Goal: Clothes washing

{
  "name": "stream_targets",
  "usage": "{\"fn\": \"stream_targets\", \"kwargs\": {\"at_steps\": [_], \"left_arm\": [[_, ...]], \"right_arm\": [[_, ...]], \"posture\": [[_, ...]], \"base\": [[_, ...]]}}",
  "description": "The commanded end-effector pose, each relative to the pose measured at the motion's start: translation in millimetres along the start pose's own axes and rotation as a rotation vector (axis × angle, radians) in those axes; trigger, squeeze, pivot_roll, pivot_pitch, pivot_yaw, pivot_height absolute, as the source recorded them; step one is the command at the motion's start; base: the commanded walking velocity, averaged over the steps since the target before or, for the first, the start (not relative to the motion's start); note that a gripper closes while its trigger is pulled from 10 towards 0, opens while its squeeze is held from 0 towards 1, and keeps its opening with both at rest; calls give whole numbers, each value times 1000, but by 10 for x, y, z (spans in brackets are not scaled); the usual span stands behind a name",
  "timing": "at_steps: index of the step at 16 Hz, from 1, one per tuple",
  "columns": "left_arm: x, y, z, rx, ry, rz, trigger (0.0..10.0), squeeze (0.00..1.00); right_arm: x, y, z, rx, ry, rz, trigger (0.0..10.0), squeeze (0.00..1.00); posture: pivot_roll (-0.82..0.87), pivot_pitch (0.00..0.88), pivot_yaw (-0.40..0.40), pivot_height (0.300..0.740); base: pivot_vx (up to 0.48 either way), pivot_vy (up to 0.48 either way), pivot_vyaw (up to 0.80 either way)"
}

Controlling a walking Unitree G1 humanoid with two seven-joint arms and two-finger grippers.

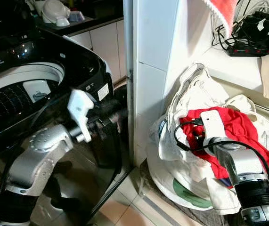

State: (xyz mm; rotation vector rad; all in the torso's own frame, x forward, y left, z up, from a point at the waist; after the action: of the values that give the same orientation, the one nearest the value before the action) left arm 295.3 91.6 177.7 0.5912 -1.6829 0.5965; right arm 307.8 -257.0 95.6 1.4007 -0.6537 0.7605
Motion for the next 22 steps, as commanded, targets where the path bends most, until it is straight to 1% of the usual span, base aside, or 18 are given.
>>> {"fn": "stream_targets", "kwargs": {"at_steps": [1,2,3,4,5,7,9,11,12,13,15,16,17,18,20,21,22], "left_arm": [[-40,44,-50,41,25,13,10000,0],[-93,75,-49,45,21,-26,10000,0],[-108,91,-36,33,18,-41,10000,0],[-157,137,-40,12,20,-105,10000,0],[-175,174,-75,31,4,-128,10000,0],[-196,221,-133,78,-20,-131,10000,0],[-225,229,-151,128,-22,-156,10000,0],[-234,212,-100,111,-21,-156,10000,0],[-240,184,-131,163,16,-140,10000,0],[-231,171,-150,174,8,-139,10000,0],[-233,146,-177,185,-45,-163,10000,0],[-230,142,-184,197,-59,-158,10000,0],[-203,131,-248,301,-113,-130,10000,0],[-206,133,-281,349,-137,-146,10000,0],[-220,134,-280,350,-137,-171,10000,0],[-215,120,-270,329,-125,-163,10000,0],[-188,107,-242,273,-106,-137,10000,0]], "right_arm": [[-128,-8,51,-22,-9,-47,0,0],[-133,-11,32,-18,-10,-49,0,0],[-131,-11,25,-16,-9,-49,0,0],[-117,-16,5,-10,-7,-47,0,0],[-100,-23,-11,-5,-5,-45,0,0],[-73,-36,-41,7,7,-40,0,0],[-42,-16,-47,21,23,-41,0,0],[-27,5,-13,17,32,-37,0,0],[-27,24,23,6,22,-27,0,0],[-22,45,36,-5,15,-23,0,0],[10,72,16,15,10,-12,0,0],[17,72,18,16,10,-9,0,0],[16,71,25,14,-2,-4,0,0],[22,77,11,24,-14,0,0,0],[70,113,6,47,-46,23,0,0],[141,158,30,71,-90,53,0,0],[287,245,43,143,-176,121,0,0]], "posture": [[-42,0,55,740],[-36,0,45,740],[-35,0,44,740],[-31,0,35,740],[-28,0,28,740],[-24,0,4,740],[-23,0,-9,740],[-41,0,14,740],[-45,0,19,740],[-50,0,22,740],[-46,0,31,740],[-46,0,31,740],[-43,0,26,740],[-44,0,30,740],[-40,0,29,740],[-33,0,26,740],[-33,0,26,740]], "base": [[0,0,0],[0,0,0],[0,0,0],[0,0,0],[0,0,0],[0,0,0],[0,0,0],[0,0,0],[0,0,0],[0,0,0],[0,0,0],[0,0,0],[0,0,0],[0,0,0],[0,0,0],[0,0,0],[0,0,0]]}}
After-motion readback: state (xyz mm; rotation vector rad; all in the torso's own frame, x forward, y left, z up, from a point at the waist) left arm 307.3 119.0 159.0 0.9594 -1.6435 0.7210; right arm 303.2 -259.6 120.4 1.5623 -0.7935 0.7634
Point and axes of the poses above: a point about 5 cm out from each wrist's last joint towards the gripper, its own y axis pointing back from the gripper into the wrist, its own x axis along the axis of the wrist's last joint, z = x × y, the point moved 1 cm from there along -y, pointing out of the wrist towards the gripper, and after that the axes turned 7 degrees about -y, right-handed, at the moved point
